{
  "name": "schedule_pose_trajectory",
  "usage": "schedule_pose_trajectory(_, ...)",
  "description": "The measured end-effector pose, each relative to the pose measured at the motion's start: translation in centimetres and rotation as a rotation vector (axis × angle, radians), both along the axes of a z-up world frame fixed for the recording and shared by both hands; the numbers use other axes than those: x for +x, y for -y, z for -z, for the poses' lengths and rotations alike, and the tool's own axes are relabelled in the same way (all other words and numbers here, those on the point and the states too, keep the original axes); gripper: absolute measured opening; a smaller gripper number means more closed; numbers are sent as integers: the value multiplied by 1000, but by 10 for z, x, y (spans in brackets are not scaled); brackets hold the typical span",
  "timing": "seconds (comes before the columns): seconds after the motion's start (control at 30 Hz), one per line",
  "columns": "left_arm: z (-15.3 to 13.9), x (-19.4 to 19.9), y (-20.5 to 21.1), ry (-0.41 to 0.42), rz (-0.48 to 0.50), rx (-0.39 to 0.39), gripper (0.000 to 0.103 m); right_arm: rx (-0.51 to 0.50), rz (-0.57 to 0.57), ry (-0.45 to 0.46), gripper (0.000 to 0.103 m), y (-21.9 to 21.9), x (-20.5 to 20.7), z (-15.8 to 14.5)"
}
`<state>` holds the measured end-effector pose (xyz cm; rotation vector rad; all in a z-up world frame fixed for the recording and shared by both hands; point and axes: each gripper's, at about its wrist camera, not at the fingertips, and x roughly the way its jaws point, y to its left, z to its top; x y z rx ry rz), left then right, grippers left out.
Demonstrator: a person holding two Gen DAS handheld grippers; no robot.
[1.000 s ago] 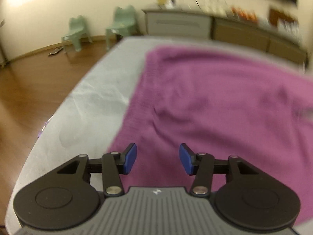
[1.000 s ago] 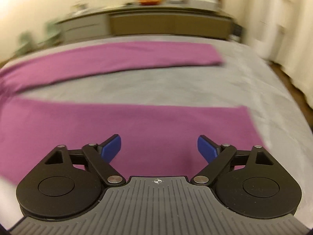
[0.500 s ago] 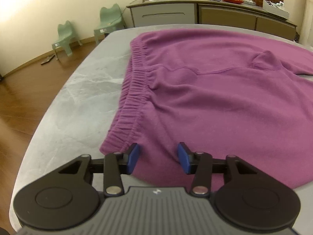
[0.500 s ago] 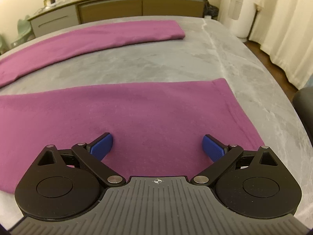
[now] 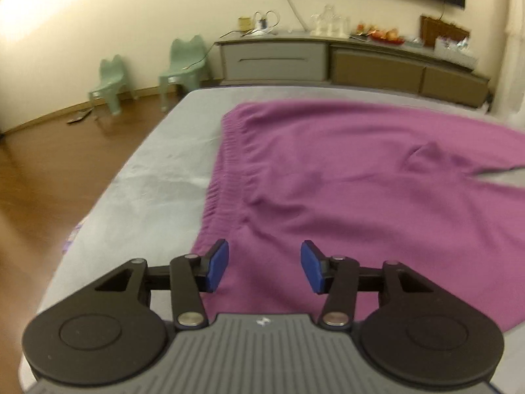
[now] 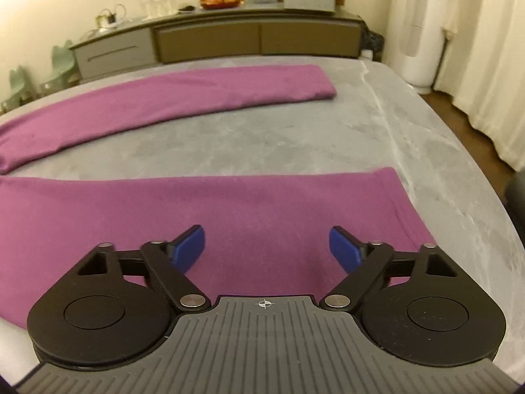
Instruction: Fold clothes
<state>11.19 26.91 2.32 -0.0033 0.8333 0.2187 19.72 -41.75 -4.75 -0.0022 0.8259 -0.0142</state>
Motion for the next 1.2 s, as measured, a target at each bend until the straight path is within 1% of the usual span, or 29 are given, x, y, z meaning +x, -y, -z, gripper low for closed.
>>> schedule_pose_trajectory(0.03, 7, 5, 2, -31, 8, -1, 49, -24, 0, -32, 86, 1, 4, 7)
schedule_pose_trajectory(0.07, 15, 10, 6, -65, 24, 16, 49, -35, 3, -41, 86, 4, 6, 11)
schedule_pose_trajectory(0.13, 33, 19, 15, -125, 56, 90, 51, -38, 1, -54, 91, 13, 9, 17)
schedule_pose_trajectory(0.2, 35, 18, 17, -121, 69, 132, 58, -27, 9, -43, 96, 25, 11, 21)
schedule_pose_trajectory(0.23, 34, 17, 15, -119, 64, 133, 62, -25, 12, -36, 98, 30, 12, 23)
schedule_pose_trajectory(0.3, 31, 15, 9, -128, 35, 121, 62, -22, 12, -27, 100, 37, 15, 25)
schedule_pose_trajectory(0.33, 29, 14, 6, -132, 20, 116, 57, -22, 10, -25, 100, 37, 17, 26)
schedule_pose_trajectory(0.37, 21, 12, 3, -116, 8, 96, 53, -22, 7, -23, 100, 38, 19, 26)
schedule_pose_trajectory(0.4, 10, 9, 0, -90, -1, 68, 49, -8, 8, -25, 96, 37, 21, 20)
schedule_pose_trajectory(0.43, -3, 8, -4, -48, -7, 42, 50, 7, 9, -26, 83, 37, 24, 13)
schedule_pose_trajectory(0.47, -17, 7, -10, 2, -11, 16, 52, 22, 10, -28, 78, 36, 26, 6)
schedule_pose_trajectory(0.5, -31, 11, -16, 45, -22, -1, 54, 64, 6, 10, 82, 37, 28, -7)
schedule_pose_trajectory(0.53, -41, 21, -22, 67, -38, -5, 56, 69, -2, 27, 87, 37, 38, -15)
schedule_pose_trajectory(0.57, -50, 33, -29, 80, -54, -5, 56, 73, -10, 42, 89, 36, 49, -23)
schedule_pose_trajectory(0.6, -56, 50, -34, 85, -68, 12, 57, 76, -19, 57, 89, 35, 59, -30)
schedule_pose_trajectory(0.63, -60, 69, -37, 83, -70, 35, 63, 79, -27, 72, 89, 35, 70, -38)
schedule_pose_trajectory(0.7, -61, 108, -40, 68, -60, 90, 68, 38, -9, 84, 89, 39, 108, -45)
schedule_pose_trajectory(0.77, -52, 147, -36, 33, -35, 158, 73, 10, 13, 94, 92, 45, 148, -50)
schedule_pose_trajectory(0.83, -38, 184, -28, -6, 14, 212, 75, 17, 38, 85, 95, 53, 190, -48)
schedule_pose_trajectory(0.9, -21, 212, -17, -30, 61, 231, 75, -1, 53, 66, 96, 57, 225, -39)
schedule_pose_trajectory(0.97, -6, 227, -12, -47, 94, 216, 75, -23, 77, 44, 97, 61, 256, -30)
schedule_pose_trajectory(1.07, 14, 247, -8, -72, 141, 186, 78, -33, 108, 22, 99, 70, 292, -13)
schedule_pose_trajectory(1.13, 28, 261, -5, -88, 172, 166, 80, -28, 106, -3, 99, 72, 308, 0)
schedule_pose_trajectory(1.17, 36, 266, -3, -98, 179, 169, 79, -30, 98, -18, 98, 73, 315, 7)
schedule_pose_trajectory(1.2, 40, 269, -2, -96, 181, 165, 76, -32, 91, -32, 91, 73, 321, 14)
